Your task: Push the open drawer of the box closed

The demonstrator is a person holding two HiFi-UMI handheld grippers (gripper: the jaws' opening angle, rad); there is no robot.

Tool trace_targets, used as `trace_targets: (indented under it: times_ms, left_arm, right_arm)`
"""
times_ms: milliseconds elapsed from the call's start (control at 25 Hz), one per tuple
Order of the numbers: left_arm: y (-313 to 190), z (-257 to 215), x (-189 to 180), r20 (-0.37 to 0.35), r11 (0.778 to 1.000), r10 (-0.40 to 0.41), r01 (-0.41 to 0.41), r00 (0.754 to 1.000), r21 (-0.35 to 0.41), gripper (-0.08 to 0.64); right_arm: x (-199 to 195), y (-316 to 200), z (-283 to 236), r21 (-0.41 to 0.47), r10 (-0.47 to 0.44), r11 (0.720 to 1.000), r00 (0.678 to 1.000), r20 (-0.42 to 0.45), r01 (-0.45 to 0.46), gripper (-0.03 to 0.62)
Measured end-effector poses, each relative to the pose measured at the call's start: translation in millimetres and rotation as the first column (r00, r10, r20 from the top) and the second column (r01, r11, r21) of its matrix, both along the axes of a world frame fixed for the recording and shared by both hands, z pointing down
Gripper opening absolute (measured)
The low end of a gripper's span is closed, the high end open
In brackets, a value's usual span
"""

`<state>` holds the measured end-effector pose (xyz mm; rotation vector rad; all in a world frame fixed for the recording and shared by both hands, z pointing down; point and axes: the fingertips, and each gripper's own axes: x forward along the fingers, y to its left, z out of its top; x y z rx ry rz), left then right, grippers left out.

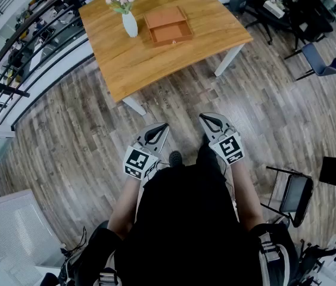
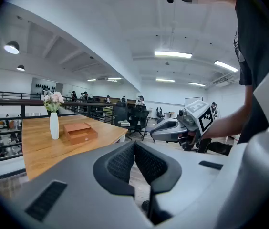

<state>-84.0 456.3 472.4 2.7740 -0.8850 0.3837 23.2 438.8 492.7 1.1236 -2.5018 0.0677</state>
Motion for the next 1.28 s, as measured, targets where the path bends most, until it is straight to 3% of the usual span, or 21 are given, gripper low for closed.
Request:
trace_targets:
  times_ms: [680, 760, 1280]
  left_arm:
    - [-8.3, -4.4, 8.1, 0.006, 1.0, 0.022, -0.022, 1.0, 0.004, 0.023]
    - [-16.2, -4.7, 13.5, 0.008, 1.0, 0.02, -0.02, 1.0, 0.003, 0.023]
    - [-73.4, -2.3, 75.5, 0.034, 0.999, -0.052, 0.052, 0.998, -0.009, 0.023]
  right_arm:
    - [6.3, -6.3, -2.1, 0.018, 0.007, 1.0, 1.0, 0.0, -0.007, 0.015]
    - [9.0, -14.9, 0.2, 0.026, -0.003, 1.0, 1.0, -0.023, 0.003, 0.015]
    - [65.6, -81.6, 13.9, -0.001, -0.059, 0.998, 0.998, 0.023, 0.059, 0.015]
